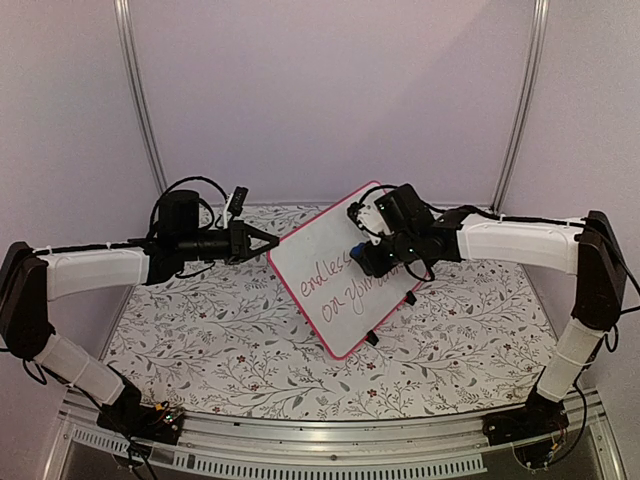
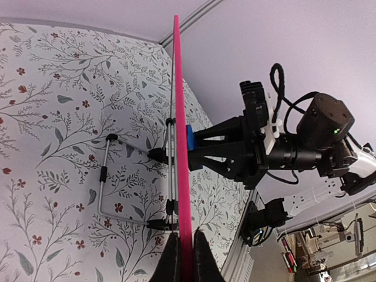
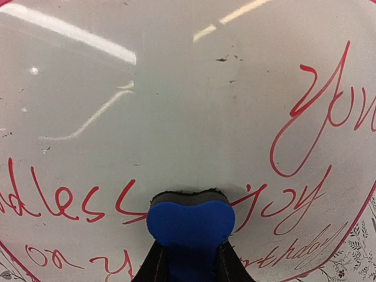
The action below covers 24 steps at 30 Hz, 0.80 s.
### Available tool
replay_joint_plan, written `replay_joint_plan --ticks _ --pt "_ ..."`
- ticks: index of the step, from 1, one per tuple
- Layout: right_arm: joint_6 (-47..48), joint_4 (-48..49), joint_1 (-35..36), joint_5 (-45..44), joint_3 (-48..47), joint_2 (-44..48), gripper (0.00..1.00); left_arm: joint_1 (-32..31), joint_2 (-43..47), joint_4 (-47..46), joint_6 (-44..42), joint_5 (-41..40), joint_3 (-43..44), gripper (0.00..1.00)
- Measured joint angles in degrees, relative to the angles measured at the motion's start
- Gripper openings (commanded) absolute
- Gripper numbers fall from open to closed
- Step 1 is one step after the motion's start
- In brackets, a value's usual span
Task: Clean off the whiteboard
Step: Erase the whiteboard at the center of the board.
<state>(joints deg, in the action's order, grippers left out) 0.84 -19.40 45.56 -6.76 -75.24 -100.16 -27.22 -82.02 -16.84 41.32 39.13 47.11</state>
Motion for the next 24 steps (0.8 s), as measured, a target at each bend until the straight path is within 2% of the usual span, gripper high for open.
replay_joint_plan --ticks 2,6,12,15,19,24 --pt "0.00 -0.39 0.00 -0.02 0.00 0.24 0.03 0.00 0.02 0.00 -0.26 0.07 0.00 0.03" --pt "0.07 -1.51 0.00 -0.44 0.00 1.07 0.03 -0.02 0.04 0.15 -1.29 0.33 0.28 0.16" --pt "0.57 -3.28 0.00 -1.68 -0.33 4.55 0.03 0.31 2.16 1.66 -3.21 1.05 1.38 0.48" --pt "0.83 -3.67 -0.02 -2.32 -1.05 6.40 0.03 0.52 3.80 4.50 -4.63 0.24 4.72 0.64" --pt "1.31 -3.91 -0.02 -3.56 -1.31 8.96 0.03 -0.09 3.43 13.84 -7.52 -3.52 16.17 0.78" --pt "1.75 -4.28 -0.24 -4.94 -1.49 12.02 0.03 -2.23 -5.62 26.56 -12.52 -6.86 37.42 0.83"
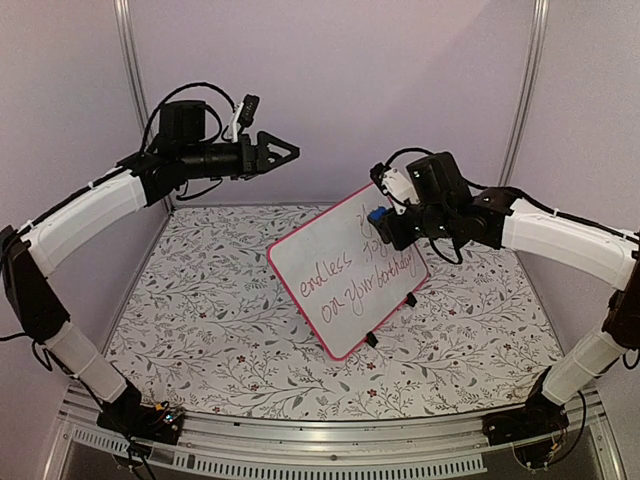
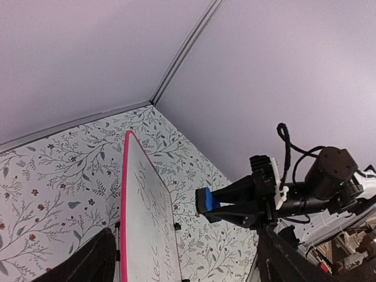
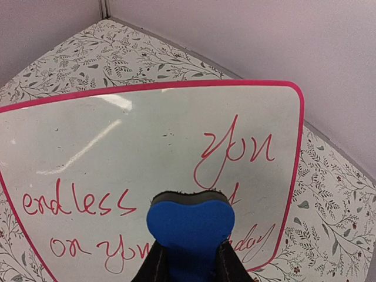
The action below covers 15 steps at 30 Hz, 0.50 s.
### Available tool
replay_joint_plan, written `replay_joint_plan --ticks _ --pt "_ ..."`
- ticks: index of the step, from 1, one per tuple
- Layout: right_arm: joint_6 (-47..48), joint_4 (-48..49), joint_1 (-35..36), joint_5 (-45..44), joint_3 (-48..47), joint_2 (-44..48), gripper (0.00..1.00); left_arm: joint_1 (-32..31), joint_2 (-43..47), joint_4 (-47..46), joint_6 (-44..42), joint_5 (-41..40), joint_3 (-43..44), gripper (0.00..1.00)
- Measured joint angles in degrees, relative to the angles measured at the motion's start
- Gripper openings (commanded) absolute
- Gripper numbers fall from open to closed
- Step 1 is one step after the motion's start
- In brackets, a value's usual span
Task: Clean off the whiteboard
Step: Erase the whiteboard at the center of the board.
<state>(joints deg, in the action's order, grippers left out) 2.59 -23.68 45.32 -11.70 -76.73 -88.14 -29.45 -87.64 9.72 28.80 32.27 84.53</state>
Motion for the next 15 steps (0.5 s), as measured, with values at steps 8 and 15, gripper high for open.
replay_joint_plan --ticks 8,15 --pt "0.17 -0.39 -2.80 -1.46 -1.05 2.27 0.03 -1.31 -17.70 14.21 -6.67 0.02 15.47 0.79" --pt "-0.24 -0.52 -3.87 -1.79 -1.05 2.27 0.03 -2.78 -24.22 19.56 -8.57 2.01 15.98 0.62"
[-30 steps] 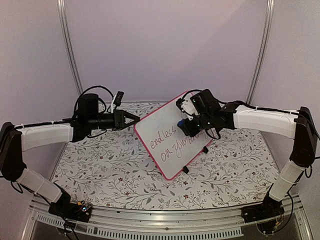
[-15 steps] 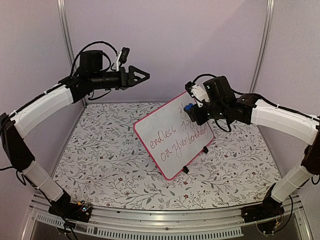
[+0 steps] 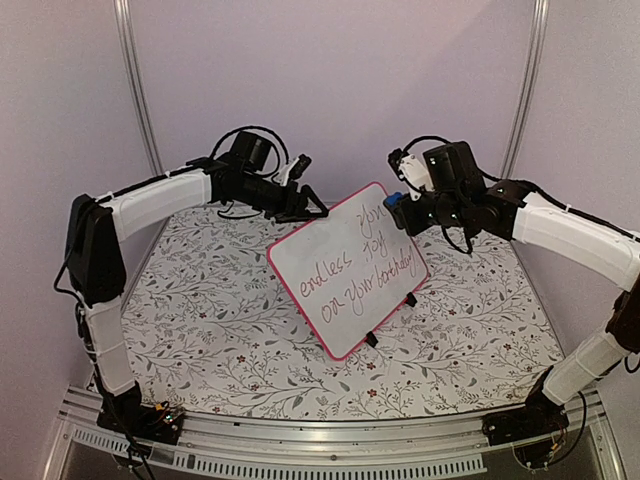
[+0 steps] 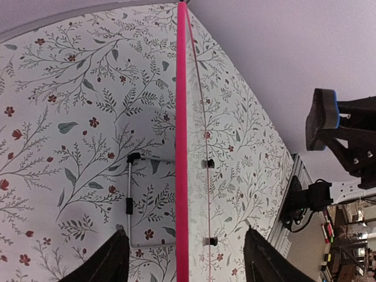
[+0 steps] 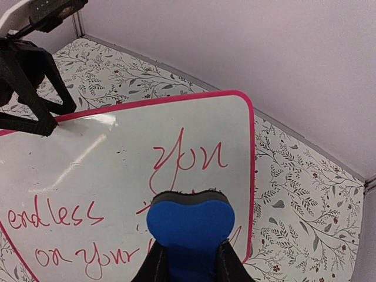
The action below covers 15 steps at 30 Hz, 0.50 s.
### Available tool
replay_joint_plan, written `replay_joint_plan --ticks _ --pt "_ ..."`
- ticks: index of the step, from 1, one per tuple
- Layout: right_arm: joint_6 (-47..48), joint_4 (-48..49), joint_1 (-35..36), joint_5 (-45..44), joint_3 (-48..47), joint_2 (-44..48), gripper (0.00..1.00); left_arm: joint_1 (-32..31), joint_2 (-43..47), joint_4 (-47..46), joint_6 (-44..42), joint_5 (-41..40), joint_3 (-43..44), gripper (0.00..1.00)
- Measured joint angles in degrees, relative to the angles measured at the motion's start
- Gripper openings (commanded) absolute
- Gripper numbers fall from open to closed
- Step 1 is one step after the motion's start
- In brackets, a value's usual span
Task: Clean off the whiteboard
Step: Erase the whiteboard at the center of the board.
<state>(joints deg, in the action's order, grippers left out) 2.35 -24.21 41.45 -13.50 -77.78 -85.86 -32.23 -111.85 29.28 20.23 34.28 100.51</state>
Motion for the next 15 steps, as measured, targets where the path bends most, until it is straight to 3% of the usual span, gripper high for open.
replay_joint_plan --ticks 3,7,15 --pt "-0.04 0.02 0.00 -0.02 0.13 0.00 0.03 -0.09 -0.48 0.20 0.04 1.03 0.02 0.54" --pt "-0.11 0.07 0.00 0.00 0.17 -0.35 0.03 -0.22 -0.48 -0.13 0.26 1.29 -0.04 0.36" --pt "-0.07 0.31 0.00 0.92 -0.87 -6.51 0.03 -1.51 -0.48 -1.05 0.59 0.74 -1.27 0.24"
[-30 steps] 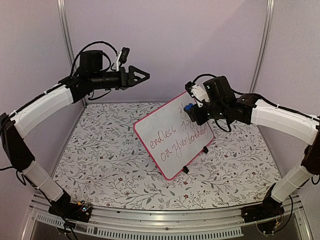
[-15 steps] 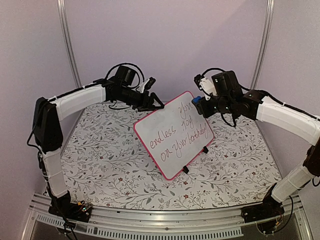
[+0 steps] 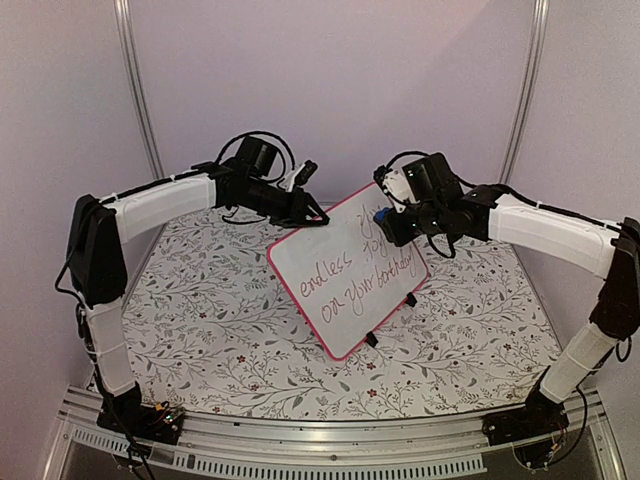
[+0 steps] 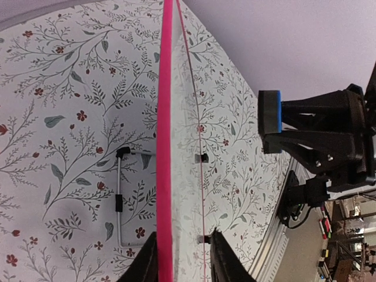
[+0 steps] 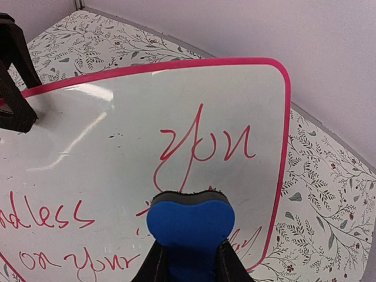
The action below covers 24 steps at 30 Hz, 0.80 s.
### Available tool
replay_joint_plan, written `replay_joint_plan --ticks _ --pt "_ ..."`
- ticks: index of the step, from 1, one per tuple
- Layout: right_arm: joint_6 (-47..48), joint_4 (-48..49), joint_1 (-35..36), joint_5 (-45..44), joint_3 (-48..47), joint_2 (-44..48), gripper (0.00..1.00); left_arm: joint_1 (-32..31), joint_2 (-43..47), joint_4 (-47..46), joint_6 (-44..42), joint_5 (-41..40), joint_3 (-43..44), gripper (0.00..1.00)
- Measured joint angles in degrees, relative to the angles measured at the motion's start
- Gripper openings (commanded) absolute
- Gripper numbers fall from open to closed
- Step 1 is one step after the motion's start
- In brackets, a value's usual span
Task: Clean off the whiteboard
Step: Erase the whiteboard at the center of the board.
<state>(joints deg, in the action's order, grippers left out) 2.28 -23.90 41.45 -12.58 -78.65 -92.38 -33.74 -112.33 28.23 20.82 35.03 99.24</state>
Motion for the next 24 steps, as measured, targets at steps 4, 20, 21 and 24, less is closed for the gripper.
replay_joint_plan --ticks 4,20,21,24 --pt "0.04 0.52 -0.11 2.08 -1.84 -3.04 0.03 -0.42 0.00 -0.07 0.15 -0.39 -1.27 0.17" --pt "0.33 7.63 -3.63 10.14 -5.07 -9.18 0.02 -0.98 1.33 -1.46 2.75 -0.76 -3.34 0.00" --pt "0.37 8.00 -3.69 10.34 -5.07 -9.53 0.02 -0.96 1.33 -1.55 2.82 -0.74 -3.43 0.00" --pt "0.59 9.11 -3.80 10.86 -5.07 -10.60 0.02 -0.94 1.33 -1.62 2.95 -0.76 -3.48 0.00"
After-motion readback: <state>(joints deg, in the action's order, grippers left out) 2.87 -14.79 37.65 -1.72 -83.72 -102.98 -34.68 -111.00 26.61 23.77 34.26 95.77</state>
